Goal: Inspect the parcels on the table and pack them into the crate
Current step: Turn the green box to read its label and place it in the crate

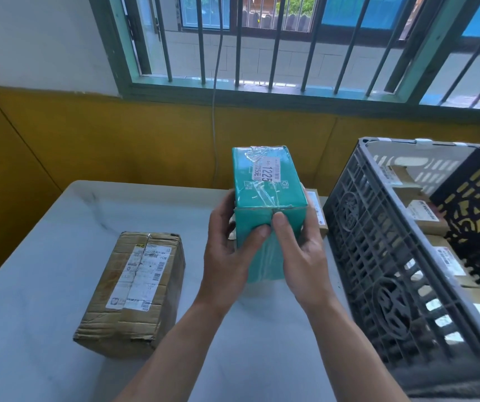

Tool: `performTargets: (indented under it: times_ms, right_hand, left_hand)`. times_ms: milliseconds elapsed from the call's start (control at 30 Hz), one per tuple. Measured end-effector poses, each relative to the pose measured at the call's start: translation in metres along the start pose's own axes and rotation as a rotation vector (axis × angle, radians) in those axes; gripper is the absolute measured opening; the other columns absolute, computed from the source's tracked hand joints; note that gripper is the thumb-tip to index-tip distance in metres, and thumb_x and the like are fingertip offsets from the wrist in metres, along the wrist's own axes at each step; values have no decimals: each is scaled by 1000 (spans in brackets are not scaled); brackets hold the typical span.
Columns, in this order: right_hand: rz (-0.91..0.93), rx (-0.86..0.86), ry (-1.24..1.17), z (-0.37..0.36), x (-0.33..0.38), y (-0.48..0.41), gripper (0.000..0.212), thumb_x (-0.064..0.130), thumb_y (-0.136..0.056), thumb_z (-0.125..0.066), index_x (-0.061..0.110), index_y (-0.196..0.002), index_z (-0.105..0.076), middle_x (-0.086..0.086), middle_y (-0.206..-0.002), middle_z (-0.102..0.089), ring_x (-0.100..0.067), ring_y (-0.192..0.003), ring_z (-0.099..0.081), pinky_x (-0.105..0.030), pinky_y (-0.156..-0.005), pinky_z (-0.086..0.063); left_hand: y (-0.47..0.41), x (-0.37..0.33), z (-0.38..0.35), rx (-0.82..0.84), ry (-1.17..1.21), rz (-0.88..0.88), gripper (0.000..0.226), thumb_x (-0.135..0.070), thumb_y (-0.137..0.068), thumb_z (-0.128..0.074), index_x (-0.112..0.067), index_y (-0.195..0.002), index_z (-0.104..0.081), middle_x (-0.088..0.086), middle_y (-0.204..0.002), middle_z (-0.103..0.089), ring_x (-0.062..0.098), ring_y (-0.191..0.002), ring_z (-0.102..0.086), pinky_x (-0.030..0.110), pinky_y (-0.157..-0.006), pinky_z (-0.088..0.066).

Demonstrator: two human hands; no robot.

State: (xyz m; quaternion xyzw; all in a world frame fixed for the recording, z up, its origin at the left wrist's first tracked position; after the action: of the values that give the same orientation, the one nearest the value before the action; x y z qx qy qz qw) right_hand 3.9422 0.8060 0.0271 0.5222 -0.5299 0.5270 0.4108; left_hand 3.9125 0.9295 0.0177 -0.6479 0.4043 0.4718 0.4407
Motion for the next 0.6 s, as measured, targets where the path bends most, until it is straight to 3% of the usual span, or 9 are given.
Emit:
performTargets:
  times_ms: [167,233,433,533,600]
  right_hand:
    - [-33,-128,5,3,-4,-3,61,65,-75,-70,41,-130,-55,11,-110,-73,-15,-103,-71,-59,-94,-55]
    - [-38,-137,13,3,-4,-3,60,69,-73,-71,43,-126,-58,10,-108,-74,-17,-102,-71,-60,-93,-55]
    - [-37,-68,32,3,-1,-5,66,60,-79,-66,39,-140,-52,6,-122,-70,-22,-116,-66,-58,-97,-54]
    - [-9,-70,56,3,2,-4,62,60,-79,-66,40,-137,-54,8,-118,-70,-18,-111,-68,-54,-93,-57]
    - [16,-113,57,4,4,-4,56,59,-78,-68,41,-130,-58,9,-112,-73,-16,-106,-70,-52,-92,-58]
  left_hand:
    - [0,4,0,33,-16,66,80,-50,-77,-73,-47,-150,-40,-2,-150,-50,25,-140,-47,57,-107,-47]
    - [0,4,-1,46,-10,72,80,-47,-79,-72,-44,-152,-38,2,-149,-50,30,-138,-49,60,-105,-49]
    - [-2,3,1,-9,1,58,71,-47,-78,-75,-51,-142,-45,-10,-146,-54,22,-134,-54,58,-105,-49]
    - [-3,2,0,-28,10,62,59,-50,-75,-76,-58,-128,-50,-20,-139,-57,14,-130,-57,54,-104,-52]
    - [-3,3,2,-22,12,70,59,-52,-76,-75,-55,-130,-52,-20,-137,-59,14,-126,-59,53,-100,-55]
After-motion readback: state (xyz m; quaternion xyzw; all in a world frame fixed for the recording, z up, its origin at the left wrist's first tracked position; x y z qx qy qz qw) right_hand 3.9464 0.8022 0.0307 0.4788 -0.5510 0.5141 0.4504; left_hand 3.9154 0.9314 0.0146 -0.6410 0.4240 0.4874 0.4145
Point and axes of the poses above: each hand's wrist, its own y-axis away from the middle knuckle, its own z-axis out of the back of the hand, x = y × z, the point moved 5 cm from there along -y, towards the middle knuckle
